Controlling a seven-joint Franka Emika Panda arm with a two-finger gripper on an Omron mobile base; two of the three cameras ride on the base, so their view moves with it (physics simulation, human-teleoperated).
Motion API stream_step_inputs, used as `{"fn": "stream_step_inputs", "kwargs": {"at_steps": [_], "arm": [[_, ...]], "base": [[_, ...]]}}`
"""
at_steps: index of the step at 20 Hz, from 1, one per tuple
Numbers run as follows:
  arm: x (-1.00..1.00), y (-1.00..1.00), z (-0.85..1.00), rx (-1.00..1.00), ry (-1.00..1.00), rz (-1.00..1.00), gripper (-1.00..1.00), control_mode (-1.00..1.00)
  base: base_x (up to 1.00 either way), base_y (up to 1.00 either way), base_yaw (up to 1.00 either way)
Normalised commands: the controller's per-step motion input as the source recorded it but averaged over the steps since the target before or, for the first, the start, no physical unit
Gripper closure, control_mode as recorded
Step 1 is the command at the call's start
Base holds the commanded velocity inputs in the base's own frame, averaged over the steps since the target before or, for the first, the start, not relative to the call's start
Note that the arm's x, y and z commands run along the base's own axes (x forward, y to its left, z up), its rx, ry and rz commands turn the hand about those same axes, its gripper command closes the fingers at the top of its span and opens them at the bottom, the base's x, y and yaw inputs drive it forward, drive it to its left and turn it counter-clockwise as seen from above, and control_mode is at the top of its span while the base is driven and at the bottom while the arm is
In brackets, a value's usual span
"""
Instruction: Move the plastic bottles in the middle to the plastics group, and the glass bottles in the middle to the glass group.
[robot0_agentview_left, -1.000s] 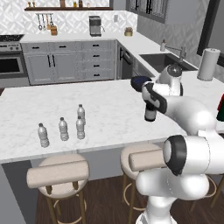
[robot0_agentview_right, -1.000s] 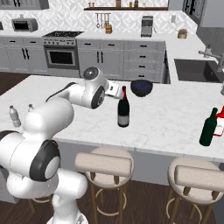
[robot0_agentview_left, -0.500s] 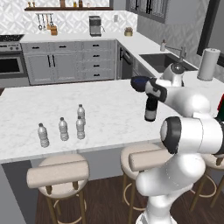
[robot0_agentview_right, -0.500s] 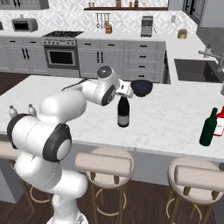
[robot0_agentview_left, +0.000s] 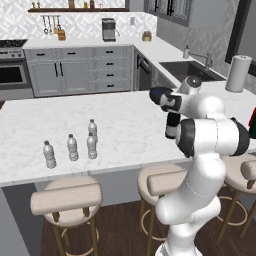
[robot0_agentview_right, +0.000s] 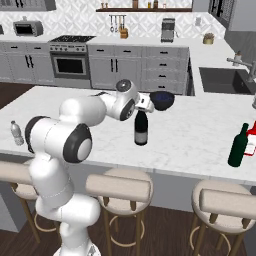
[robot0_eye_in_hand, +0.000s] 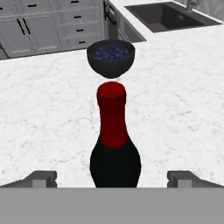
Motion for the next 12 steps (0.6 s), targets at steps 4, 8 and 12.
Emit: {"fn": "stream_step_inputs", "kwargs": {"at_steps": [4,8,12], "arm": [[0.36,-0.01,-0.32,0.00,0.06,-0.01,-1.00,-1.00],[0.35,-0.08,-0.32,0.00,0.06,0.00,-1.00,-1.00],[0.33,-0.09,-0.22,0.00,0.01,0.00,-1.00,-1.00]], "base": [[0.00,0.00,0.00],[0.00,0.00,0.00],[0.00,0.00,0.00]]}}
